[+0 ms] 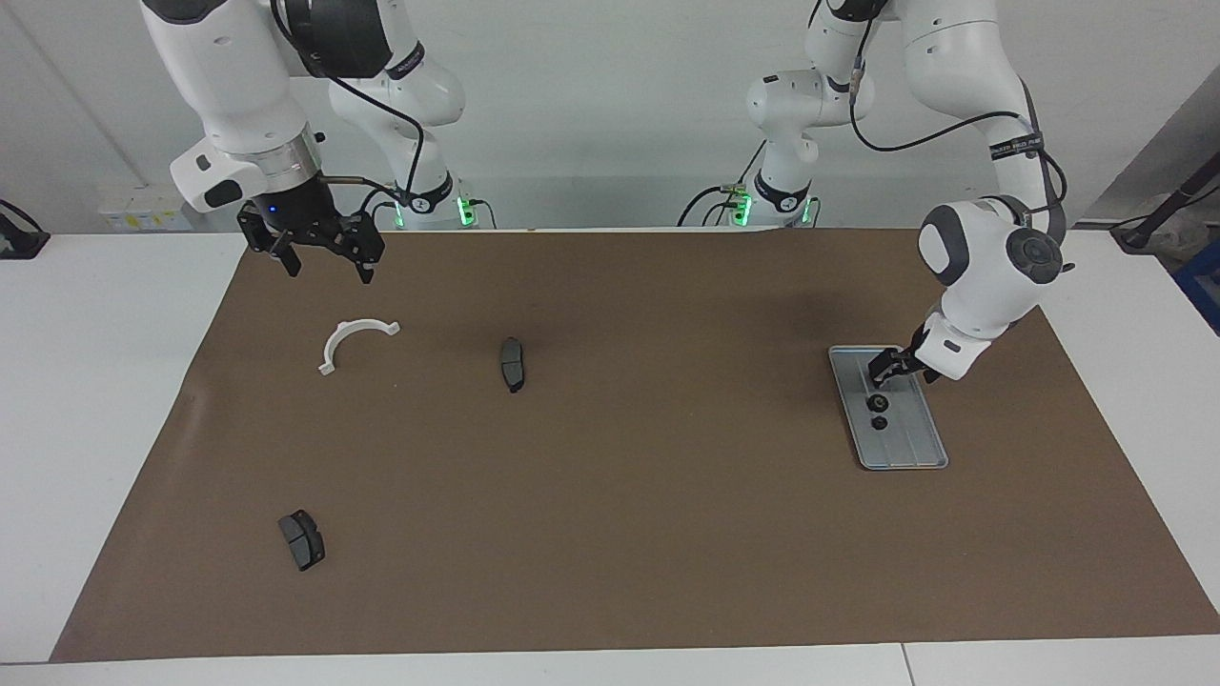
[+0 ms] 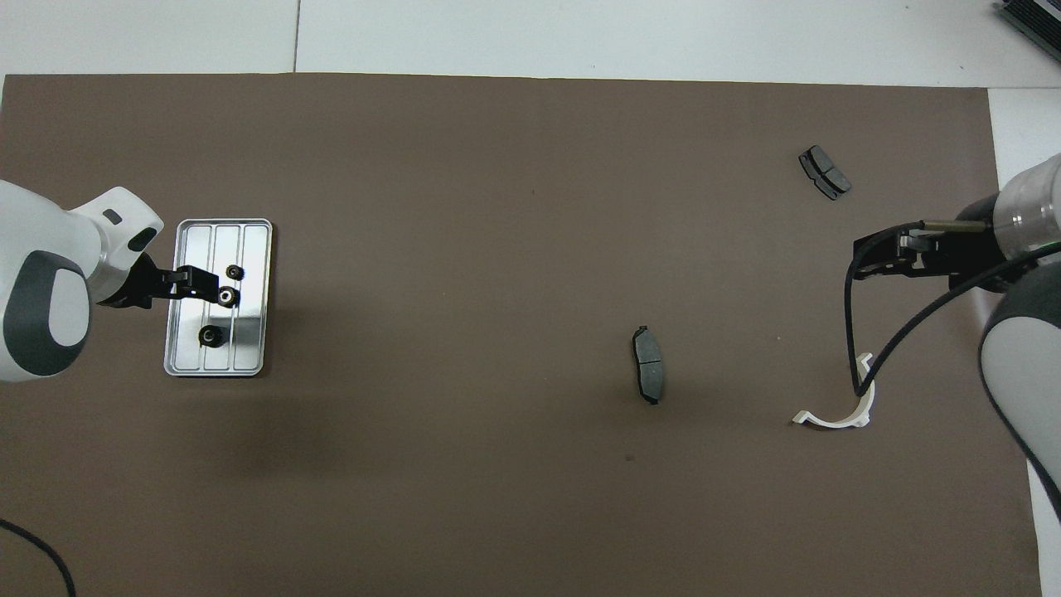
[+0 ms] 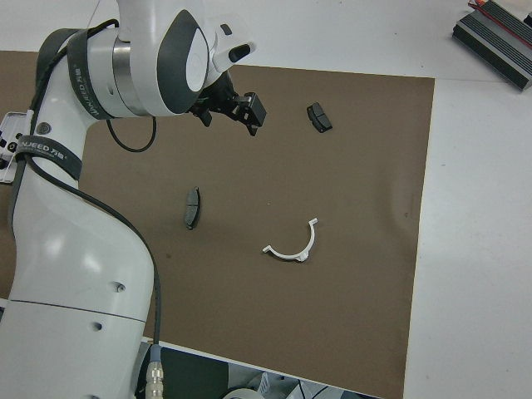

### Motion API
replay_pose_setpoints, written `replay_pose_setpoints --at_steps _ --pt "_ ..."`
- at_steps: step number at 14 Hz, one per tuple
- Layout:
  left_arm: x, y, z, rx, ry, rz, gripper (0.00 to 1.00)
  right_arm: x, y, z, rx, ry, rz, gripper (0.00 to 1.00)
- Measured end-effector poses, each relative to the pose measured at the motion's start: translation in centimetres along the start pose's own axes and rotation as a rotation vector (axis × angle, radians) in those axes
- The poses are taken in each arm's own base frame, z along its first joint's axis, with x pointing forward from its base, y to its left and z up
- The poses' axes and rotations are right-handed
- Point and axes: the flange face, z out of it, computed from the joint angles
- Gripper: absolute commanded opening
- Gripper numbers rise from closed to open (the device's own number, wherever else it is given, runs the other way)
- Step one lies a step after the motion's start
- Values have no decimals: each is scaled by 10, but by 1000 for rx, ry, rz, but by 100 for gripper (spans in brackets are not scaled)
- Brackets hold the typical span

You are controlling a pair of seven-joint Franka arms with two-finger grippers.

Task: Place bearing gear from tray to pile
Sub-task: 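Grasp a black bearing gear from the tray with the left gripper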

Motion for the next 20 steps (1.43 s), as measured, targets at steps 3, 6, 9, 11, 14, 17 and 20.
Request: replay_pose_setpoints --at_steps 3,6,9,11,14,17,20 --pt "-13 2 23 -1 -33 3 90 0 0 0 0 0 0 100" --pt "-18 4 29 -2 -47 6 76 0 0 0 0 0 0 100" --pt "-20 4 30 -2 -49 7 57 0 0 0 0 0 1 100" --pt "-20 5 31 -2 -52 9 46 0 0 0 0 0 0 100" --pt "-22 6 31 -2 -53 13 36 0 0 0 0 0 0 100" --pt "-23 6 31 -2 -53 14 26 0 0 0 0 0 0 100" --pt "-22 6 30 -2 -51 14 17 0 0 0 0 0 0 100"
